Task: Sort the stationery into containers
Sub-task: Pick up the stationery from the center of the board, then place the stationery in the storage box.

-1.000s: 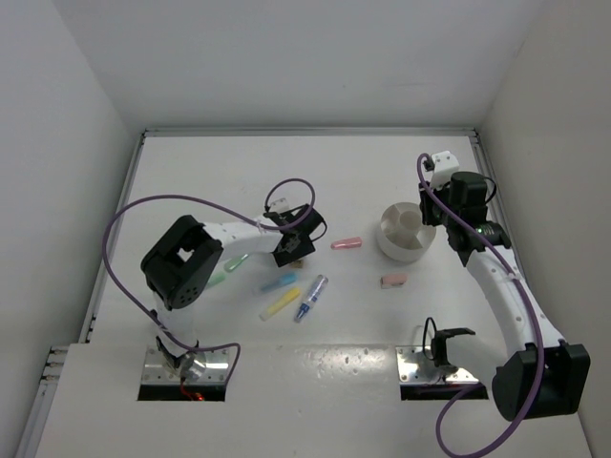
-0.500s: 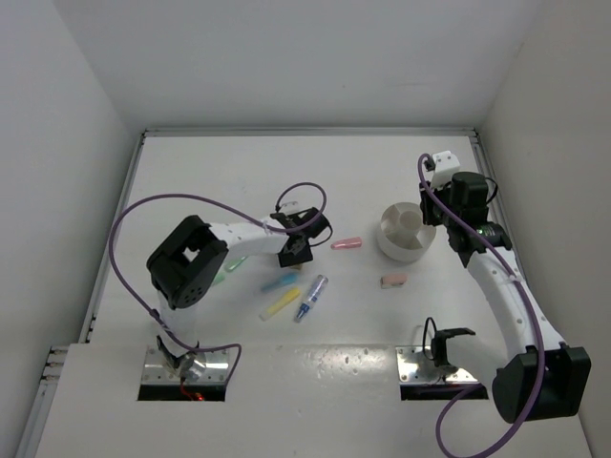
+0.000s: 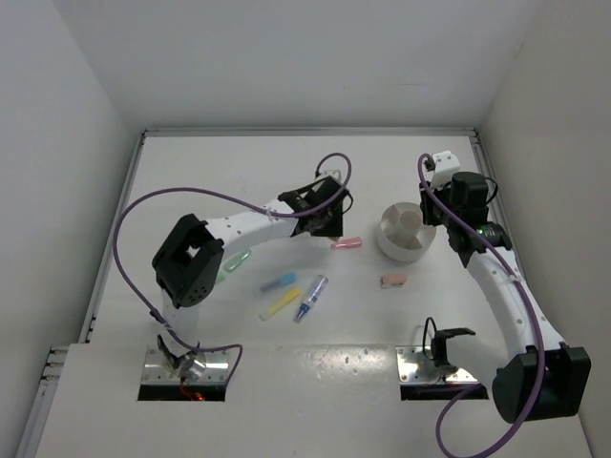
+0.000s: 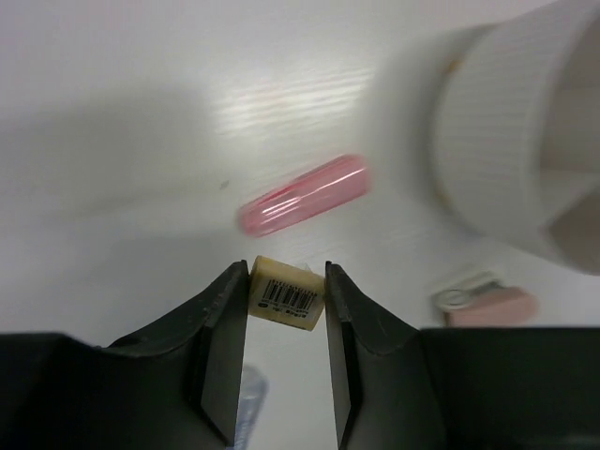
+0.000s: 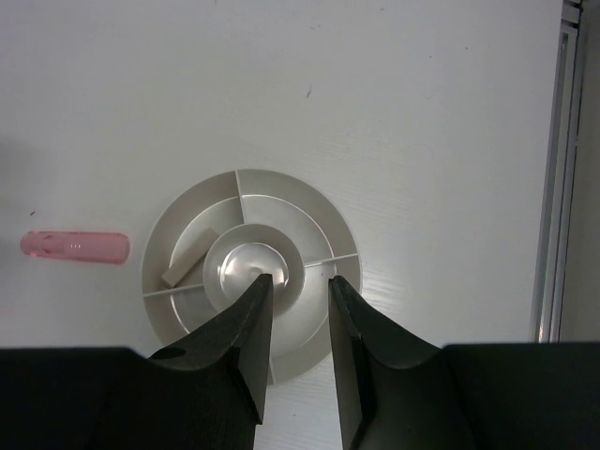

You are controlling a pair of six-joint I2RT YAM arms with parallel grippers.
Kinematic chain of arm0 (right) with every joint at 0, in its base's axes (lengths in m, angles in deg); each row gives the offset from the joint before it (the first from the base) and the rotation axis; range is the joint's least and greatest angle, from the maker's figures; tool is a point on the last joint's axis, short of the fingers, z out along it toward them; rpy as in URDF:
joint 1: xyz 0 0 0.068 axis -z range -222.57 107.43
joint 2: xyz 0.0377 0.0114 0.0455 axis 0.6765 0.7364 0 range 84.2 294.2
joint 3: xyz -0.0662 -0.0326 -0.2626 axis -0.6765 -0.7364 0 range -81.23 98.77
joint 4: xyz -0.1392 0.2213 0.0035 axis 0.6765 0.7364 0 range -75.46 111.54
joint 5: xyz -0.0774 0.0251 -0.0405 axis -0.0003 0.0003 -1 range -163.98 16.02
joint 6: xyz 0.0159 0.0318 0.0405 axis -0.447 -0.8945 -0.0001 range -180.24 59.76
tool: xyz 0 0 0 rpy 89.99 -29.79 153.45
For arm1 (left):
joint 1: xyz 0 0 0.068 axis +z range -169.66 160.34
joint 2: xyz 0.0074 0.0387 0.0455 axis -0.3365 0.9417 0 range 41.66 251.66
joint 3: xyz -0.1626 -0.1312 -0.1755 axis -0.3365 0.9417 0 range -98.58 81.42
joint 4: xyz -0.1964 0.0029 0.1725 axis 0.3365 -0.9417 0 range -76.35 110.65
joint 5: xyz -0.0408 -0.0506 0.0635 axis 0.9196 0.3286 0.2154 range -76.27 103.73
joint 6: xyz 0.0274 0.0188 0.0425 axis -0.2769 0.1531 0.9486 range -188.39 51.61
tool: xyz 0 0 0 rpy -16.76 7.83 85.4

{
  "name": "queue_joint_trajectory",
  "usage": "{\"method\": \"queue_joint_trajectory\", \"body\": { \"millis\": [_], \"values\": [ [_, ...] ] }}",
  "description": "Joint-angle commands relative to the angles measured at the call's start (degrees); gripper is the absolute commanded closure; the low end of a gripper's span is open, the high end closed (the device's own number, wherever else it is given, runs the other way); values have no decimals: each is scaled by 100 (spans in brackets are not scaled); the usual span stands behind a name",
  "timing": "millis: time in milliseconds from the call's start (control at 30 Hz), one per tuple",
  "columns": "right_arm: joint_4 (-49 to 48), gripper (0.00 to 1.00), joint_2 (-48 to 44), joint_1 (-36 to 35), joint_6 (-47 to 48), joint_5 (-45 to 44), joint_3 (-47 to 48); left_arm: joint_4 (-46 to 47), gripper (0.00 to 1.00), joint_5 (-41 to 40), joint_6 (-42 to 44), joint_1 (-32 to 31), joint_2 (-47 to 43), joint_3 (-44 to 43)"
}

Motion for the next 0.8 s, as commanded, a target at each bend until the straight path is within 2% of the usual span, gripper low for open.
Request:
{"method": "queue_joint_trajectory", "body": {
  "millis": [0,100,267,433,767],
  "values": [
    [-109,69,-108,32,45,-76,219,1121,100,1181,877,-20,1,-568],
    [-109,69,-108,32,45,-76,219,1184,100,2104,991,112,791,-1517],
    [-109,69,-108,32,45,-129,219,1551,100,2693,991,165,1565,-2371],
    [-109,69,-55,32,97,-129,219,1755,99,2967,939,165,1856,-2495],
    [-109,69,-55,32,97,-129,219,2080,93,3134,877,165,1804,-2434]
  ]
}}
